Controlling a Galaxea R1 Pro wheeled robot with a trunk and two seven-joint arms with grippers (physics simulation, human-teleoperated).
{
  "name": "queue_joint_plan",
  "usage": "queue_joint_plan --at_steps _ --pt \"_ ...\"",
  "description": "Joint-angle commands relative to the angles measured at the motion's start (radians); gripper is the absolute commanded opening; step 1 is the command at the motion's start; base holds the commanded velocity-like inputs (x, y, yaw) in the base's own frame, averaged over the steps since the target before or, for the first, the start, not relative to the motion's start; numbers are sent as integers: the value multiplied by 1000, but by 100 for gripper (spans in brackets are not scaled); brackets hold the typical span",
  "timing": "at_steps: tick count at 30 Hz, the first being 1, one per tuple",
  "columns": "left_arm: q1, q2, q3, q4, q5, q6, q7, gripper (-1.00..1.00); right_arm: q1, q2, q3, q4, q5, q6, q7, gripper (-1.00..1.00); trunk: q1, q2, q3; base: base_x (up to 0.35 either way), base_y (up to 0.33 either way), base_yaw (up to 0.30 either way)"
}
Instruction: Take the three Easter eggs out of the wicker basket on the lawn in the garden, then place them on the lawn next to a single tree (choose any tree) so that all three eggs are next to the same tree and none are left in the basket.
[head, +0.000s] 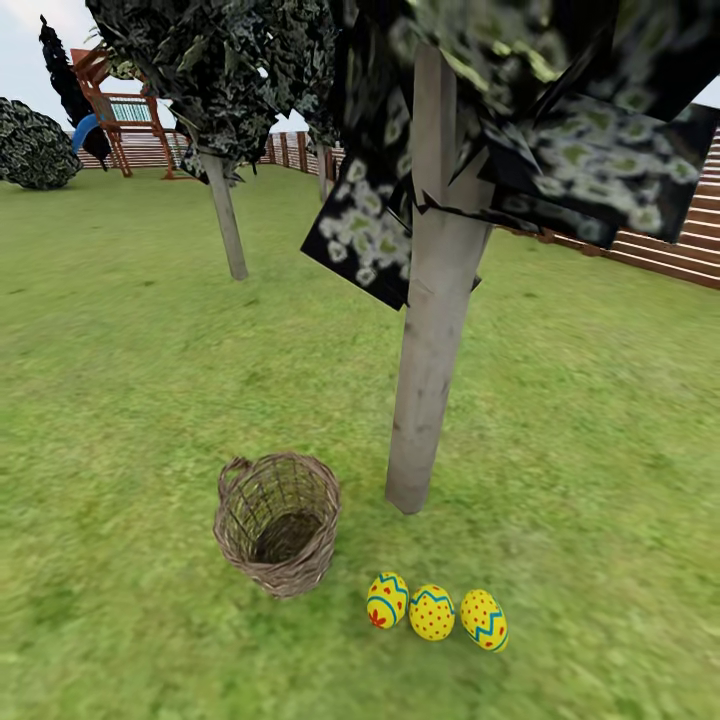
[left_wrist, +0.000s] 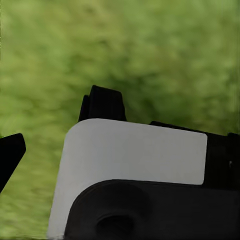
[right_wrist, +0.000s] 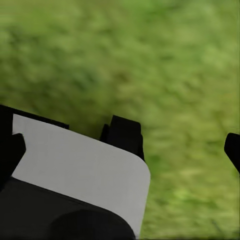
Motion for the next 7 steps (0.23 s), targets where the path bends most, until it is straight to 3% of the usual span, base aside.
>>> queue_joint_plan --at_steps 1,7 --pt "-1 -1 3 6 8 4 -3 100 2 -1 -8 1 7 -2 3 100 -4 7 3 0 0 0" --pt "6 -4 3 9 9 3 -4 100 7 2 -8 2 9 -2 3 100 -19 35 15 0 0 0"
